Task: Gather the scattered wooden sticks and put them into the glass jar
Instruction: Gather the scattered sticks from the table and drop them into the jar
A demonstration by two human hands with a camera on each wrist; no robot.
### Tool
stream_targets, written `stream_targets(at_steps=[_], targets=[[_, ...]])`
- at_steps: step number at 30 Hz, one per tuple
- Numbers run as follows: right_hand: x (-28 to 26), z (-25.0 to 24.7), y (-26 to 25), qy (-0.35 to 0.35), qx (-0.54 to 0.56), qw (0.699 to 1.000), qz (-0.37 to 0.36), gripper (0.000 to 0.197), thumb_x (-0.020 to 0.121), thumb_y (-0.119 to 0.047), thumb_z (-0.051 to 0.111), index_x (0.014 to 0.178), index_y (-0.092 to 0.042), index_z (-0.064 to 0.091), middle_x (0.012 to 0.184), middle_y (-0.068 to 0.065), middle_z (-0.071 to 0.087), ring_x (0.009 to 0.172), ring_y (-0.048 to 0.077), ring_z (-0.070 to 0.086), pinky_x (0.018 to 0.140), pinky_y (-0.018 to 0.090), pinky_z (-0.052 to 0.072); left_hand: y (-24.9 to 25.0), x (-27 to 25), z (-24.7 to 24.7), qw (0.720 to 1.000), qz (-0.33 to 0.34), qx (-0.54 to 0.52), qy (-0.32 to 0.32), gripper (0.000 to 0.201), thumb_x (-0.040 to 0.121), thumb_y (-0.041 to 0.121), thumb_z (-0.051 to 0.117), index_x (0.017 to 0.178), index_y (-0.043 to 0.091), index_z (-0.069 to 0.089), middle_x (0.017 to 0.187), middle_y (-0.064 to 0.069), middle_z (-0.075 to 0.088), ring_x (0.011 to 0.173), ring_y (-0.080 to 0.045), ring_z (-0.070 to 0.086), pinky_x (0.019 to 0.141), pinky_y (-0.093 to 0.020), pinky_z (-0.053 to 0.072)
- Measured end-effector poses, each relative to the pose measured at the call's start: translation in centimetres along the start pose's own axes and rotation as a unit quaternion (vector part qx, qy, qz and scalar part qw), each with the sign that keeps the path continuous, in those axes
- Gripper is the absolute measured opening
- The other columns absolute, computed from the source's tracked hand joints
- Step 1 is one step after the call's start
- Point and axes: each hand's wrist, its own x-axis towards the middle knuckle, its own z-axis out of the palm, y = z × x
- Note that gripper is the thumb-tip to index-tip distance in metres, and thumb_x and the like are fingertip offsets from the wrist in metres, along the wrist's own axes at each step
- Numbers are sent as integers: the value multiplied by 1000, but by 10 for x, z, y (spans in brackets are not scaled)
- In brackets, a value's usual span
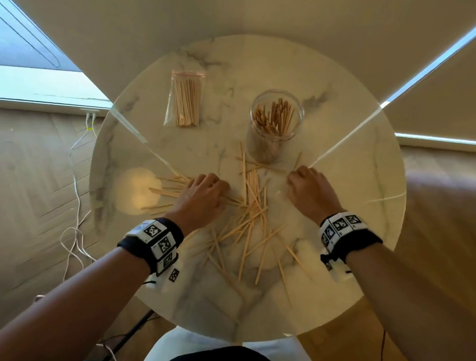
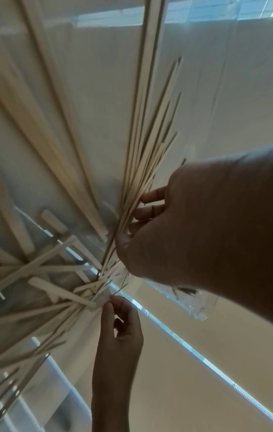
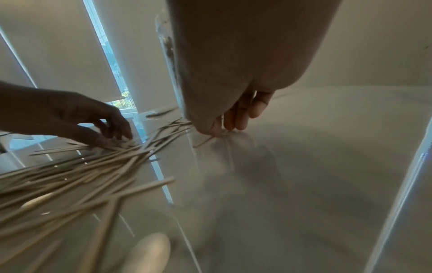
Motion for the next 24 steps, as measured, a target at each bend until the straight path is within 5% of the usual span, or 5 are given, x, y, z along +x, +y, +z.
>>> stream_targets(at_steps=[4,11,19,22,24], targets=[[-17,1,-26,28,-8,999,-20,11,86,-15,71,94,-9,67,95,13,63,81,34,63,70,43,51,10,14,-2,997,72,26,3,44,91,26,64,135,22,59,132,-5,57,118,-30,59,101,-44,50],[20,-11,-43,4,24,1000,-17,40,97,-24,56,137,-17,58,134,10,57,123,33,53,101,46,44,22,67,-15,996,70,47,-24,61,91,25,59,151,23,45,154,-4,44,143,-31,39,115,-44,33],[-42,-3,-31,17,23,1000,7,38,92,-23,59,129,-14,61,127,10,57,113,31,57,96,44,44,-17,5,2,990,94,102,-26,47,94,41,36,128,21,62,124,-2,63,112,-29,58,98,-42,44],[-37,-10,-22,-33,77,995,48,59,84,-24,61,142,-21,51,148,8,43,135,32,39,112,48,32,-28,-3,-5,998,61,25,19,50,88,50,53,130,25,63,127,1,61,122,-29,54,104,-45,43],[-31,-18,-18,-105,93,988,63,69,81,-30,65,147,-27,44,155,4,31,142,31,28,116,48,26,-32,-6,-16,999,15,-4,-31,69,79,58,65,141,29,54,138,1,52,134,-30,42,113,-47,35]])
